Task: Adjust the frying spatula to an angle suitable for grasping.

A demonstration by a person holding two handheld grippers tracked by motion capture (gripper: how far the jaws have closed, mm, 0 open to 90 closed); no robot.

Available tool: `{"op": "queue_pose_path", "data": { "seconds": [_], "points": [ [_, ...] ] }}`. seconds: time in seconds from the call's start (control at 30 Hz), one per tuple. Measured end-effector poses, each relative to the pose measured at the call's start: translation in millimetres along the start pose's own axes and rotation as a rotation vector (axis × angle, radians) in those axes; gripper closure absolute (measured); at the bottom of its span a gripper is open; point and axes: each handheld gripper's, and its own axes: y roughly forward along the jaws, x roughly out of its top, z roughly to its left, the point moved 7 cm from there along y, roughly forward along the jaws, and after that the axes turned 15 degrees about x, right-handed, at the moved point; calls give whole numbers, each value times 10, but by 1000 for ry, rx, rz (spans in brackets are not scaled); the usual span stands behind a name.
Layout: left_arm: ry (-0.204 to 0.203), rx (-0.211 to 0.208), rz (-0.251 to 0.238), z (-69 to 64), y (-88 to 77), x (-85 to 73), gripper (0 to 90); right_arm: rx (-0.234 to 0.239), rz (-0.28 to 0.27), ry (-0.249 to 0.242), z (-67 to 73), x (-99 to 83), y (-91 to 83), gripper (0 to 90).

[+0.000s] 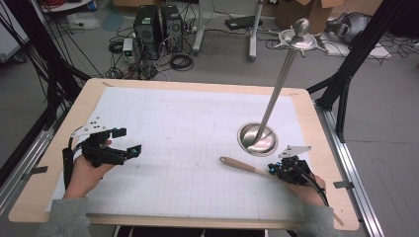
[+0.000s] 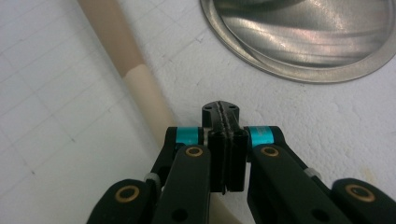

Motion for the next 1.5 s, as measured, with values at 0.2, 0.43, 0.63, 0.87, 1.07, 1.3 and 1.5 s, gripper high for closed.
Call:
{"op": "queue_pose_path", "data": {
  "seconds": [0.2,0.43,0.63,0.87,1.07,1.3,1.5],
  "points": [
    [0,-1,6,7,10,-15,17,-7,10,-1,28,-5,4,900],
    [-2,2,0,8,0,-9,17,-30,25,-1,61,-3,5,900],
    [5,-5,-9,-6,-13,8,18,-33,33,15,94,-15,0,900],
    [4,-4,-8,-1,-14,3,18,-36,11,31,160,-55,-12,900],
    [4,-4,-8,0,-21,6,17,-32,8,40,229,-96,-29,900],
    [2,-1,-10,5,-27,9,18,-26,0,40,306,-148,-51,900],
    [2,-1,-12,14,-40,10,17,-18,-16,45,346,-192,-73,900]
  ]
}}
